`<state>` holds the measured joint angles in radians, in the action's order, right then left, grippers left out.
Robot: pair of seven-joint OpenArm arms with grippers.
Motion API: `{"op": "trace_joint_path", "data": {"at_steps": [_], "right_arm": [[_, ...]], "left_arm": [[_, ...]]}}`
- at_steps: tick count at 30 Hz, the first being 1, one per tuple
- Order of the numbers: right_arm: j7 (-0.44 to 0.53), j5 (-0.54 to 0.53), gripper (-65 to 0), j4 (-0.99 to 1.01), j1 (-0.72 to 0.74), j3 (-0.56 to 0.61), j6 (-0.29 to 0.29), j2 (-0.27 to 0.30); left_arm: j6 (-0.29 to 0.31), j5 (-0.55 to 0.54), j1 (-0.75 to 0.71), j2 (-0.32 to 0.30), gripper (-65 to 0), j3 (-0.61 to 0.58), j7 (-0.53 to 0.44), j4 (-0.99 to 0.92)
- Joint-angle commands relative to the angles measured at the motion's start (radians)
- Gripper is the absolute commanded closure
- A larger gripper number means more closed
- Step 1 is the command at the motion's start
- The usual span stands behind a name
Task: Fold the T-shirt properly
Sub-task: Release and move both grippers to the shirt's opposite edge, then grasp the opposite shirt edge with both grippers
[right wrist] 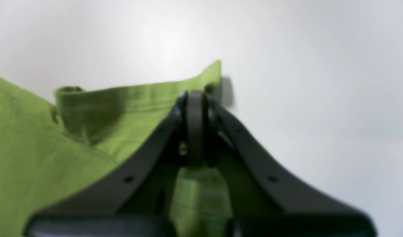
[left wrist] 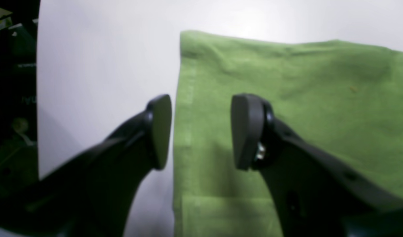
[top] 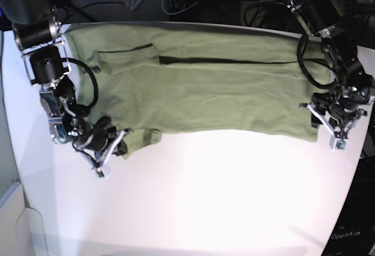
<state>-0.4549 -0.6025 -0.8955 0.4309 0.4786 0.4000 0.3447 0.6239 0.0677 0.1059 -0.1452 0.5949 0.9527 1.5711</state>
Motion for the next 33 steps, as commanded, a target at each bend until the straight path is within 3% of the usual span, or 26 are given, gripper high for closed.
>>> {"op": "trace_joint_path", "data": {"at_steps": [1,7,10,15,17,22,27,33], "right_arm": [[0.021,-0.012,-0.9,-0.014,0.023,-0.005,0.007,0.012],[0.023,-0.012,-0.9,-0.015,0.023,-0.005,0.007,0.015],[0.023,-0.012,-0.9,-0.015,0.023,-0.005,0.007,0.015],[0.018,-0.012,-0.9,-0.015,0.023,-0.005,0.007,0.014],[0.018,-0.012,-0.9,-0.015,0.023,-0.004,0.007,0.012],[0.015,-0.012,-0.9,-0.015,0.023,-0.004,0.007,0.014],[0.014,-0.012,-0.9,-0.015,0.024,-0.004,0.007,0.017],[0.014,-0.010,-0.7,-0.015,0.024,-0.004,0.007,0.017]], "left_arm": [[-0.005,-0.007,0.022,-0.023,-28.7,0.001,-0.021,0.015],[-0.005,-0.016,0.071,-0.070,-28.8,0.003,-0.025,-0.079],[-0.003,-0.013,0.091,-0.083,-28.9,0.003,-0.087,-0.143],[0.004,-0.016,0.104,-0.092,-41.5,0.003,-0.188,-0.235],[0.004,-0.016,0.107,-0.087,-43.2,0.003,-0.234,-0.280],[-0.005,-0.016,0.147,-0.084,-43.1,0.003,-0.335,-0.404],[-0.006,-0.013,0.205,-0.092,-43.1,0.003,-0.389,-0.550],[-0.006,-0.015,0.229,-0.093,-43.1,0.004,-0.416,-0.584]]}}
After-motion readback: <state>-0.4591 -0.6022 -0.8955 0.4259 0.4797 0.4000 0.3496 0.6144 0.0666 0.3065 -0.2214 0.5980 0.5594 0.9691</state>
